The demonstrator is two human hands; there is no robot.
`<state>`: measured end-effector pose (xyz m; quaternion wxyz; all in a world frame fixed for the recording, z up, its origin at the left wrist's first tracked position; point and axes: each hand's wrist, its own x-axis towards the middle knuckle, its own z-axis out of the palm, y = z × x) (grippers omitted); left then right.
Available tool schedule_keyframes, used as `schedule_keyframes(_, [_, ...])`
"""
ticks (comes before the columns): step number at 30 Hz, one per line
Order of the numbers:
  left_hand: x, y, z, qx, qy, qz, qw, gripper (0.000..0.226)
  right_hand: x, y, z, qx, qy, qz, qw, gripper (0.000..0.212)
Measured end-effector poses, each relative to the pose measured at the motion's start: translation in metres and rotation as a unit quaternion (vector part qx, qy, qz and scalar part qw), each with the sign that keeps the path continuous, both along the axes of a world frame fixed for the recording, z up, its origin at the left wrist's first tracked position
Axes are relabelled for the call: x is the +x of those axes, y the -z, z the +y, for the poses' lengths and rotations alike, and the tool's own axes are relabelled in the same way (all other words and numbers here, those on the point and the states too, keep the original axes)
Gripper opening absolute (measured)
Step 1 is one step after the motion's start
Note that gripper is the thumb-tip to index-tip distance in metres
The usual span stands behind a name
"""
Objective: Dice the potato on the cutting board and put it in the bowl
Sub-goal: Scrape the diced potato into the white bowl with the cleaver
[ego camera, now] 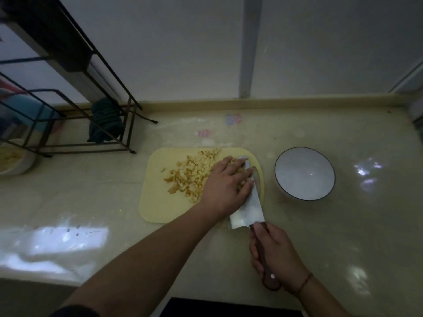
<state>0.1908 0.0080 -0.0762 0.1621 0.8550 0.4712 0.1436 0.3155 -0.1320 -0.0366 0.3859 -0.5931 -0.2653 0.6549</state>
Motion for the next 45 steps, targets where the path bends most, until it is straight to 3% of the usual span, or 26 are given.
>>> schedule_keyframes(20, [0.005, -0.012, -0.026, 0.001, -0.096, -0.046, 0.994, 0.04, 0.021, -0.017, -0.005, -0.029, -0.071, 0.026, 0.997, 0.032])
schedule_keyframes(29, [0.036, -0.072, -0.022, 0.053, -0.092, -0.091, 0.99, 0.035, 0.051, -0.072, -0.008, 0.0, -0.056, 0.049, 0.997, 0.035])
schedule_keyframes(36, [0.112, -0.113, -0.02, -0.026, 0.014, -0.082, 0.996, 0.034, 0.1, -0.123, -0.025, -0.053, 0.056, 0.074, 0.994, 0.035])
schedule_keyframes(41, [0.144, -0.107, -0.024, -0.06, 0.067, -0.083, 0.993, 0.038, 0.117, -0.131, -0.028, -0.095, 0.099, 0.084, 0.987, 0.035])
schedule_keyframes(45, [0.151, -0.094, -0.017, -0.141, 0.08, -0.062, 0.985, 0.036, 0.12, -0.131, -0.024, -0.128, 0.114, 0.104, 0.98, 0.035])
